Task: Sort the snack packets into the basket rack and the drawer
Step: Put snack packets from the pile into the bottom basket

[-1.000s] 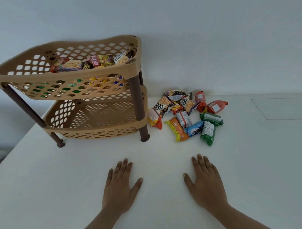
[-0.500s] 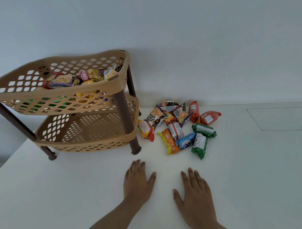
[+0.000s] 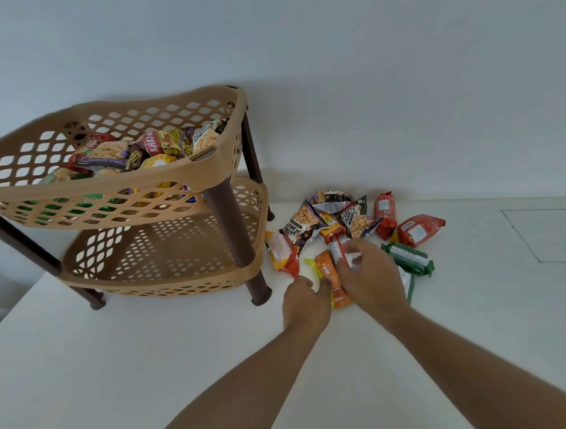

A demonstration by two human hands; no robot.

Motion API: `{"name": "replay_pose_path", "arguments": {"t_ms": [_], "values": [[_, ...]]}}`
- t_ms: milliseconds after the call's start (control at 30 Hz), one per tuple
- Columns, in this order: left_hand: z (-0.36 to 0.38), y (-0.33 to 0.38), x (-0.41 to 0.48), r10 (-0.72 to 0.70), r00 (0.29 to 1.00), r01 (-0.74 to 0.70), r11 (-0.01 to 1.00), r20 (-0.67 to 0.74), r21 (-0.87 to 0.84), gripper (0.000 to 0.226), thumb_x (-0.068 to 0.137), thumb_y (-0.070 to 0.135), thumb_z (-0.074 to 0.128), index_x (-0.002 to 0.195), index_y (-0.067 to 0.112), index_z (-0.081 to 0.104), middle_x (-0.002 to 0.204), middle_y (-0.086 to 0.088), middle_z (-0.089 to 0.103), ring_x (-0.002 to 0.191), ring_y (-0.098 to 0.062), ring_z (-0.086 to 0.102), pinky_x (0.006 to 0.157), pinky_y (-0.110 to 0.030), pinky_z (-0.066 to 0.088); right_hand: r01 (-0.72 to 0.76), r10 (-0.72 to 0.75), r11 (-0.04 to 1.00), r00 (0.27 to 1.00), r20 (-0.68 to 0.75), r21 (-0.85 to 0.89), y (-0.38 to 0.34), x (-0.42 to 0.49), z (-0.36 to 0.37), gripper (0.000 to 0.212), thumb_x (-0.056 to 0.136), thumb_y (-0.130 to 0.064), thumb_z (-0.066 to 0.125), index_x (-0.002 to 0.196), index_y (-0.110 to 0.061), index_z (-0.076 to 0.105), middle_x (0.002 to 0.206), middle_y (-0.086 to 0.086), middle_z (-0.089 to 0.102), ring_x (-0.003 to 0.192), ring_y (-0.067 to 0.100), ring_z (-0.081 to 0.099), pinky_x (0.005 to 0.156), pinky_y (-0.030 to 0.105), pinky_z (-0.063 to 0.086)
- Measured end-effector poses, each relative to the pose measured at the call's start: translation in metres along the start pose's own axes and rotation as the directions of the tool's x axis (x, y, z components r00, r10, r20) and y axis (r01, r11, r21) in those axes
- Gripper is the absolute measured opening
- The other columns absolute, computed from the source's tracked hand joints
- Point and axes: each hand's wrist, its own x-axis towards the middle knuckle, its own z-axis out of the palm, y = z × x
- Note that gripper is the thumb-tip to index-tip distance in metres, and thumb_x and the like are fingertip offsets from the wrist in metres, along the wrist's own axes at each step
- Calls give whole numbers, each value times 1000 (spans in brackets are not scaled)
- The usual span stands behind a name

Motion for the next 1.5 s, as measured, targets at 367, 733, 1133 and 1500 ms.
{"name": "replay_pose_path", "arguments": {"t_ms": [367, 733, 1133, 1500], "values": [[15, 10, 11, -153, 985, 164, 974, 80, -155, 29, 75, 49, 69, 73, 23, 57, 67, 7, 58, 60, -7, 55, 42, -19, 33, -138, 160, 983, 966, 204, -117, -20, 123, 44, 25, 84, -33, 63, 81, -9, 58, 76, 9, 68, 71, 23, 68, 59, 28, 46], [-4, 7, 15, -305, 927, 357, 897, 220, -262, 27, 70, 31, 79, 79, 11, 65, 80, -4, 63, 75, -17, 63, 71, -34, 60, -370, 366, 929, 913, 181, -11, -16, 138, 58, 15, 79, -17, 69, 83, -3, 75, 74, 10, 74, 73, 21, 72, 73, 38, 60], [-44, -9, -20, -296, 916, 350, 919, 270, -182, 35, 72, 31, 80, 92, 15, 57, 88, -1, 57, 75, -11, 54, 55, -24, 42, -342, 399, 774, 917, 9, 532, -32, 80, 1, 28, 78, -7, 75, 62, -28, 68, 73, 1, 71, 76, 23, 73, 73, 40, 60], [-125, -77, -100, -249, 927, 341, 870, 279, -357, 27, 71, 24, 80, 92, 10, 70, 96, -7, 71, 91, -20, 67, 74, -31, 56, -422, 547, 495, 831, 105, 759, -42, -50, -25, 13, 90, -4, 63, 80, -9, 68, 80, 5, 67, 71, 15, 64, 67, 24, 56]]}}
